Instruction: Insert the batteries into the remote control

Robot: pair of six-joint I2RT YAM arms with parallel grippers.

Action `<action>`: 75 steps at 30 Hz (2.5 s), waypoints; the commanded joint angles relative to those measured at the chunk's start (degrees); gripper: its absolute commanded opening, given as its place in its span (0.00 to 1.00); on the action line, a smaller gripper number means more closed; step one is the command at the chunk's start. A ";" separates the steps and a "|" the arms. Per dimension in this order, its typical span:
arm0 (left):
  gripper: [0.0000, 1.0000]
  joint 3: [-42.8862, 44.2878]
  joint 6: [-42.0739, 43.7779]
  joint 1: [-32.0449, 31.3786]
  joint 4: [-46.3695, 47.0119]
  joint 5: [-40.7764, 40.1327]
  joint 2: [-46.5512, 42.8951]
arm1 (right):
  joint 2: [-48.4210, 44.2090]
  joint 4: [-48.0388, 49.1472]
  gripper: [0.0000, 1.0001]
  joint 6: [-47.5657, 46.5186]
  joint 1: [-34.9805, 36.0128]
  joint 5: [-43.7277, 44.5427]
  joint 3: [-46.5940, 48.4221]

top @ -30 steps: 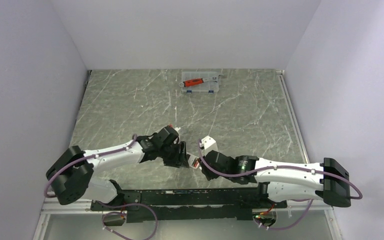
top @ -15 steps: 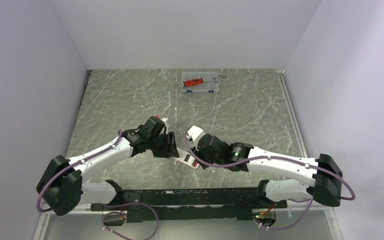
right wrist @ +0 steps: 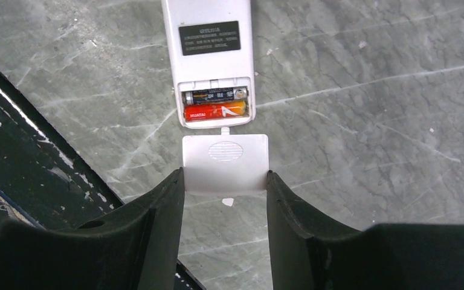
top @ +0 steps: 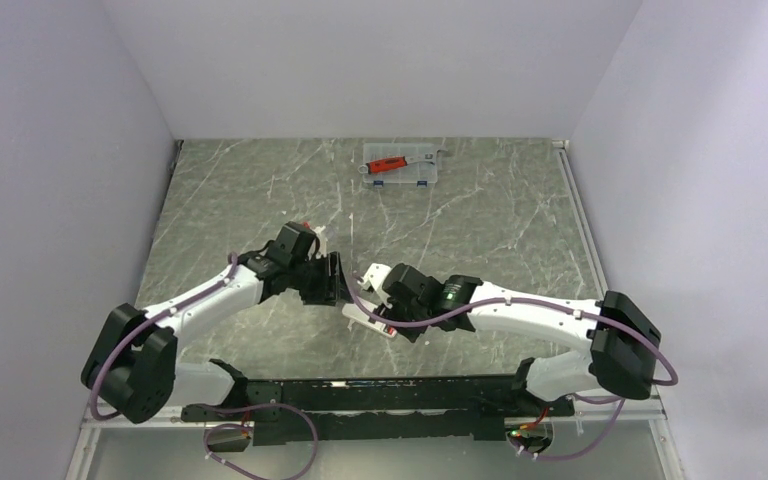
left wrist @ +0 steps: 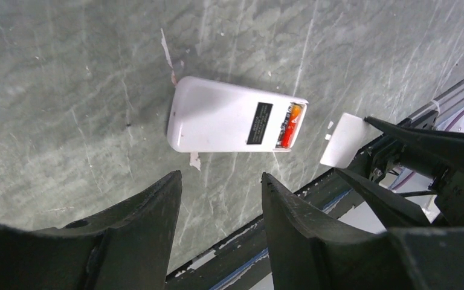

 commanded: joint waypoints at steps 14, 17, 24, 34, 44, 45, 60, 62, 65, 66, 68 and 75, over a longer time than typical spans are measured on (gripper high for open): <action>0.56 -0.25 2.88 2.99 8.25 4.95 7.99 | 4.29 4.84 0.21 -4.48 -0.44 -3.86 1.52; 0.56 -0.10 3.16 3.09 9.34 5.83 9.56 | 5.21 5.29 0.21 -4.77 -0.75 -4.36 1.79; 0.55 -0.02 3.79 3.18 11.35 7.19 12.22 | 6.94 6.00 0.21 -5.94 -1.55 -5.28 2.26; 0.53 -2.40 3.43 3.18 14.09 9.59 13.44 | 7.49 5.82 0.22 -7.68 -2.29 -6.06 2.09; 0.53 -4.18 2.81 3.18 14.52 10.65 10.85 | 7.98 5.06 0.22 -10.95 -2.39 -7.42 2.51; 0.53 -4.27 2.76 3.18 14.60 10.78 10.80 | 8.04 4.99 0.22 -11.39 -2.39 -7.55 2.65; 0.53 -4.32 2.76 3.22 15.49 12.07 10.79 | 10.56 2.44 0.21 -14.52 -3.14 -7.72 5.90; 0.53 -4.28 2.89 3.11 15.49 12.07 10.73 | 10.98 2.10 0.21 -14.44 -3.09 -7.69 5.96; 0.53 -4.44 3.03 3.18 15.41 11.91 10.55 | 11.01 1.97 0.21 -14.27 -3.09 -7.73 5.71; 0.53 -4.47 3.02 3.16 15.41 11.90 10.46 | 11.02 1.96 0.21 -14.12 -3.09 -7.69 5.58; 0.53 -4.63 2.98 3.17 15.49 11.98 10.36 | 10.74 1.96 0.21 -13.93 -3.09 -7.67 5.38; 0.53 -4.73 2.90 3.15 15.49 12.07 9.79 | 10.72 1.87 0.21 -13.44 -3.09 -7.87 5.00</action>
